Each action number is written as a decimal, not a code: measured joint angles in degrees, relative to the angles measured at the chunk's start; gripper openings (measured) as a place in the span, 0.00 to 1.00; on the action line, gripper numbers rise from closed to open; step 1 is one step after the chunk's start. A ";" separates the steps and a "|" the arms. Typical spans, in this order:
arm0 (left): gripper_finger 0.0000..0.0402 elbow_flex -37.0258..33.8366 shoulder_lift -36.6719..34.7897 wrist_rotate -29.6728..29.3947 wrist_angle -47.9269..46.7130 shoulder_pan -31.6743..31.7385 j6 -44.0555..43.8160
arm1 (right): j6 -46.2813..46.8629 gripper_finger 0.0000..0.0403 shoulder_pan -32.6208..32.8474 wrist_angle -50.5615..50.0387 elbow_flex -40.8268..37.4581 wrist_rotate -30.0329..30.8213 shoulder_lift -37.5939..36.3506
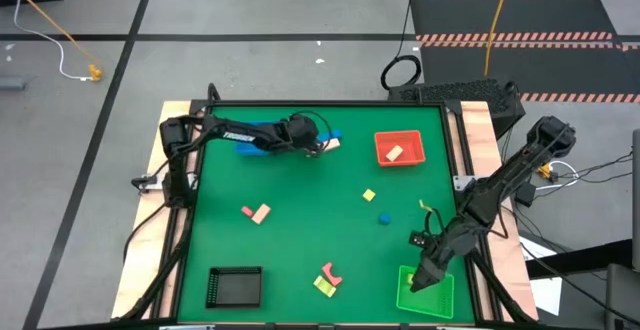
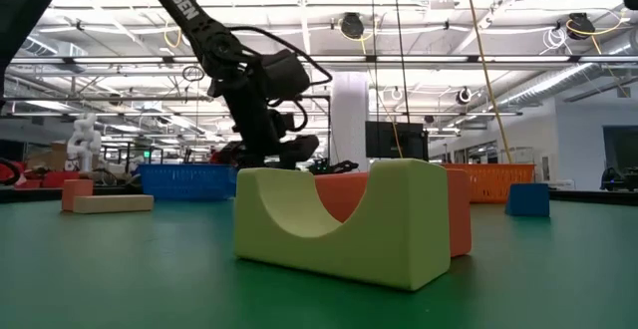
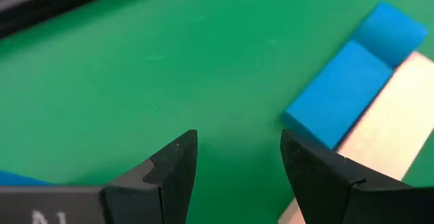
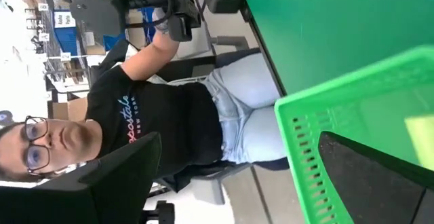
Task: Sort & place blocks by color
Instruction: Put the top left blue block in the black basket
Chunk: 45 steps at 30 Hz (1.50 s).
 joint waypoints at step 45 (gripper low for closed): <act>0.53 0.00 0.04 11.77 9.55 0.79 27.70 | -3.16 0.97 -3.50 0.00 0.00 -0.14 0.00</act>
